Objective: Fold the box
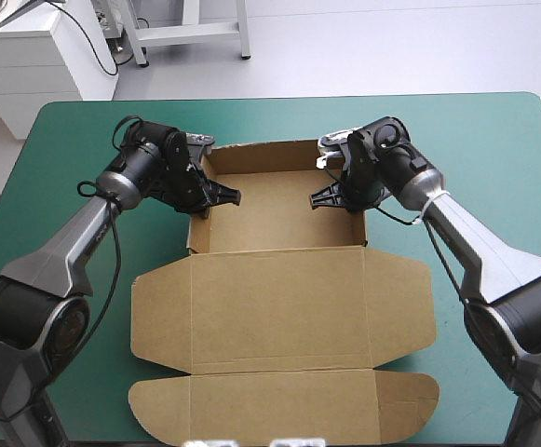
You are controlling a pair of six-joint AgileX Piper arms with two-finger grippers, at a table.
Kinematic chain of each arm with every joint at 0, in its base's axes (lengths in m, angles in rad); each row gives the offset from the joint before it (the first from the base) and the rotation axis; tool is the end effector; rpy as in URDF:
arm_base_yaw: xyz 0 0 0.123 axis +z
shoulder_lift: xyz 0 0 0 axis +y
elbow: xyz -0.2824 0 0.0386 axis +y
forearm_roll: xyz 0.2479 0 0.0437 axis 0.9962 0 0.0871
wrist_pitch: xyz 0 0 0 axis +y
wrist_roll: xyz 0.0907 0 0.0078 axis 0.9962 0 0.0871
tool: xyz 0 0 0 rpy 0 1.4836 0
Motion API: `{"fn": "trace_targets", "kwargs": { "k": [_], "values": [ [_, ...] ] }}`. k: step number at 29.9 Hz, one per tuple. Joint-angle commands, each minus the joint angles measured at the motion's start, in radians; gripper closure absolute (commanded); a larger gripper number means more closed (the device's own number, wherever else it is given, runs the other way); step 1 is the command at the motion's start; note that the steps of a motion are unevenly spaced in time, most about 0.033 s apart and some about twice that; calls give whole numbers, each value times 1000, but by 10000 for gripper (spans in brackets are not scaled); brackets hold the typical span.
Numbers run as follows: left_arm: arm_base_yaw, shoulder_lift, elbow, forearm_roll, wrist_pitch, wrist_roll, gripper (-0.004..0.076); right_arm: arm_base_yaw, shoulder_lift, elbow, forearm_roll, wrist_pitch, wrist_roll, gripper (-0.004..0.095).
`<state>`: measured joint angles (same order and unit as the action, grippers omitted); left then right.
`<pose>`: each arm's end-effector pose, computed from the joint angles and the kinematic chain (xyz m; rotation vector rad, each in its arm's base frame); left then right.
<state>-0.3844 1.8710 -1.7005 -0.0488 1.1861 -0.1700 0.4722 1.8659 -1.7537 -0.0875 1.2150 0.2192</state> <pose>0.3684 -0.1534 0.2955 0.2896 2.8443 -0.1848 0.3594 0.1752 0.3118 -0.3767 2.7756 0.0436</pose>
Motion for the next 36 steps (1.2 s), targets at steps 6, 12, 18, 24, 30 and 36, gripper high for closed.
{"fn": "trace_targets", "kwargs": {
  "k": [6, 12, 18, 24, 30, 36],
  "values": [
    [-22, 21, -40, -27, -74, 26, 731, 12, 32, -25, 87, 17, -68, 923],
    [-22, 44, -40, -11, -76, 29, 731, 12, 41, -28, 87, -8, -77, 918],
    [-22, 46, -40, -14, -28, 32, 629, 12, 39, -29, -10, 30, -29, 554],
    [-22, 46, -86, -14, 13, 32, 309, 12, 38, -55, -43, 30, -27, 378],
    [-22, 46, -190, 56, 82, 37, 203, 12, 30, -119, -58, 30, -27, 378],
    [-22, 22, -296, 82, 104, 35, 205, 12, -21, -158, -134, 30, -27, 378]
  ]
}}
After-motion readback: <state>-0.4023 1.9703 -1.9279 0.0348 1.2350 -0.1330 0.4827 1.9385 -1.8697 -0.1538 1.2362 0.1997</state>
